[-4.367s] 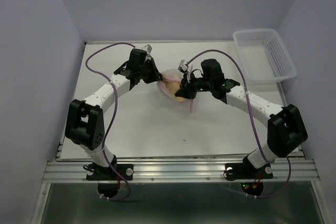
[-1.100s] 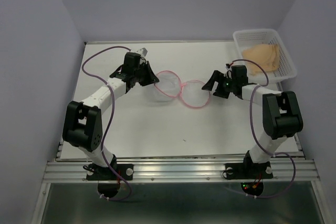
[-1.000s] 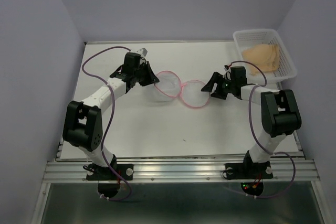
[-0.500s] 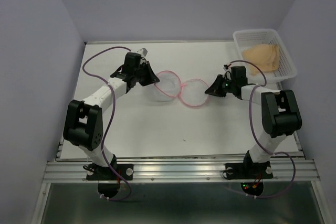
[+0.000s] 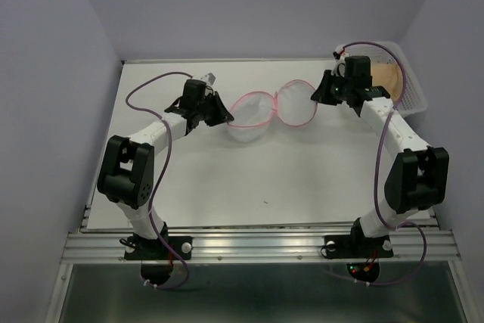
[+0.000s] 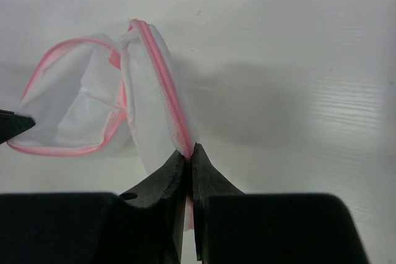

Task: Unzip the laundry bag and remove the bra

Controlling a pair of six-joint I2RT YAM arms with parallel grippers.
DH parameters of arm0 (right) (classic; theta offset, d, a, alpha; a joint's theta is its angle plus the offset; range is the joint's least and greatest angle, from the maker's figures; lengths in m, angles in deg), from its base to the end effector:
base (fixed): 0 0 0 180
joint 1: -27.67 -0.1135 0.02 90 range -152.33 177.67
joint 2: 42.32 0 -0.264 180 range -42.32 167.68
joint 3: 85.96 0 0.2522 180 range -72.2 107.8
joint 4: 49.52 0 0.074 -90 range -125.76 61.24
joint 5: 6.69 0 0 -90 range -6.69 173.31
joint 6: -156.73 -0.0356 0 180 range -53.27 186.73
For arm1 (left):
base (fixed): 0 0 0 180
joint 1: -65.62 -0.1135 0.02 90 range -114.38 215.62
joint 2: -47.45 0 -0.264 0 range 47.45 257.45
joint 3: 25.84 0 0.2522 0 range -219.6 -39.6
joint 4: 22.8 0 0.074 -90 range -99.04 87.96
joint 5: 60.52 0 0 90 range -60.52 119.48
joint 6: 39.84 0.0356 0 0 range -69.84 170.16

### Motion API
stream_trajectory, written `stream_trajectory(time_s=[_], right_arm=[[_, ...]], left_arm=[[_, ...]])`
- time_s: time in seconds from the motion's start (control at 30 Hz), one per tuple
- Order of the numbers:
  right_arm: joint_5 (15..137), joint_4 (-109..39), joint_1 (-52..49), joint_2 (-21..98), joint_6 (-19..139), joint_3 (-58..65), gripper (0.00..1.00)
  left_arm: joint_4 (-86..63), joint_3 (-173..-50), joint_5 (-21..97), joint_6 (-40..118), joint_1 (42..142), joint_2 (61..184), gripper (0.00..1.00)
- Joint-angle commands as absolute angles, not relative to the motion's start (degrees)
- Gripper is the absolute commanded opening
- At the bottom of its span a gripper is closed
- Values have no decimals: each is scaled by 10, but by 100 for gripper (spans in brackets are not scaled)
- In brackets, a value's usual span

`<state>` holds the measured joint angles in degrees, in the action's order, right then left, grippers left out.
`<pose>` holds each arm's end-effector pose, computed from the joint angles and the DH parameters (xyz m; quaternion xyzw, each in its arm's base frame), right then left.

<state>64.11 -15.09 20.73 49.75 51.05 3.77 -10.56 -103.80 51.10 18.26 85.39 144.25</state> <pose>0.3636 0.0561 0.3026 -0.0073 0.8846 0.2328 0.4039 0.3547 -0.1414 0.2389 0.0014 0.8602 -0.3575 0.3636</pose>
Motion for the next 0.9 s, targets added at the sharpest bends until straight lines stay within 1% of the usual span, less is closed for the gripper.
stream_trajectory(time_s=[0.0, 0.07, 0.1, 0.13, 0.17, 0.2, 0.23, 0.27, 0.37, 0.43, 0.5, 0.53, 0.63, 0.87], right_arm=[[735, -47, 196, 500, 576, 131, 11], [766, -16, 196, 507, 587, 155, 11], [774, -8, 189, 513, 594, 166, 11], [787, 4, 189, 517, 595, 180, 11], [791, 8, 184, 519, 598, 185, 11], [795, 11, 184, 522, 600, 189, 11], [802, 16, 184, 526, 600, 192, 11], [804, 19, 178, 529, 600, 201, 12], [830, 36, 165, 543, 602, 232, 13], [897, 53, 148, 554, 604, 260, 14], [932, 85, 121, 581, 611, 312, 15], [950, 98, 112, 593, 614, 332, 16], [1055, 158, 68, 646, 616, 408, 17], [1156, 203, -18, 745, 601, 525, 19]], left_arm=[[-152, -1059, 546, 177, 857, 1457, 21], [-155, -1067, 554, 183, 860, 1467, 39], [-156, -1068, 559, 183, 861, 1469, 55], [-156, -1069, 562, 185, 862, 1471, 64], [-156, -1069, 566, 186, 862, 1471, 70], [-156, -1068, 570, 187, 862, 1470, 81], [-156, -1067, 570, 187, 862, 1468, 85], [-156, -1063, 569, 187, 862, 1461, 91], [-154, -1054, 567, 190, 861, 1440, 93], [-150, -1049, 561, 193, 862, 1429, 97], [-147, -1039, 553, 197, 860, 1414, 99], [-144, -1036, 550, 197, 860, 1411, 99], [-138, -1022, 541, 198, 858, 1397, 99], [-132, -969, 525, 192, 831, 1362, 99]])
